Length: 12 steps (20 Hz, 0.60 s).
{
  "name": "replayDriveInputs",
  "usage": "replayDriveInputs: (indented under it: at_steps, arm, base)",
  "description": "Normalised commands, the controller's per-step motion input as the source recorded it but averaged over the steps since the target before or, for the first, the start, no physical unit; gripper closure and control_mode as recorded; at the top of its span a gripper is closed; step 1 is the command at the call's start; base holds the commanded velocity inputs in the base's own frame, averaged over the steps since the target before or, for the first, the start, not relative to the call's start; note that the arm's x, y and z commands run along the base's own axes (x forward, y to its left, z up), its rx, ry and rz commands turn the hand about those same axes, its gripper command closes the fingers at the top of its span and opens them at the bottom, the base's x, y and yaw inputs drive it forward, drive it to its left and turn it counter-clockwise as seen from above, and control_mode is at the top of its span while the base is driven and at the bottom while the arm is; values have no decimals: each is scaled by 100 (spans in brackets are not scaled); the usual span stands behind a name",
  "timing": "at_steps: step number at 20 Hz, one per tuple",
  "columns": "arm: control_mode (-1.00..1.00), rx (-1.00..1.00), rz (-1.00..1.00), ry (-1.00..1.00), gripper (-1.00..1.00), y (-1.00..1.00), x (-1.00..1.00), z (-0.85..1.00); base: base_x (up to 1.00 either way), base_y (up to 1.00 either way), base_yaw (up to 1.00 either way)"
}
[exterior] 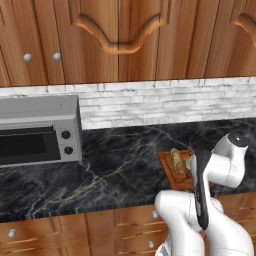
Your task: Retrieve the sausage and cheese from the fridge and place them on the cutting board on the counter.
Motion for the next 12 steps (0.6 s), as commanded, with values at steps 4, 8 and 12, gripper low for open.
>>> replayDriveInputs:
  at_steps: [4, 8, 12]
  arm:
    - [-100, -25, 0, -20, -100, 31, -67, 14]
    - [-100, -17, 3, -37, -100, 26, -72, 5]
    - [-100, -23, 1, -46, -100, 42, -74, -6]
  base:
    - [0, 0, 0]
    - [0, 0, 0]
    - [0, 0, 0]
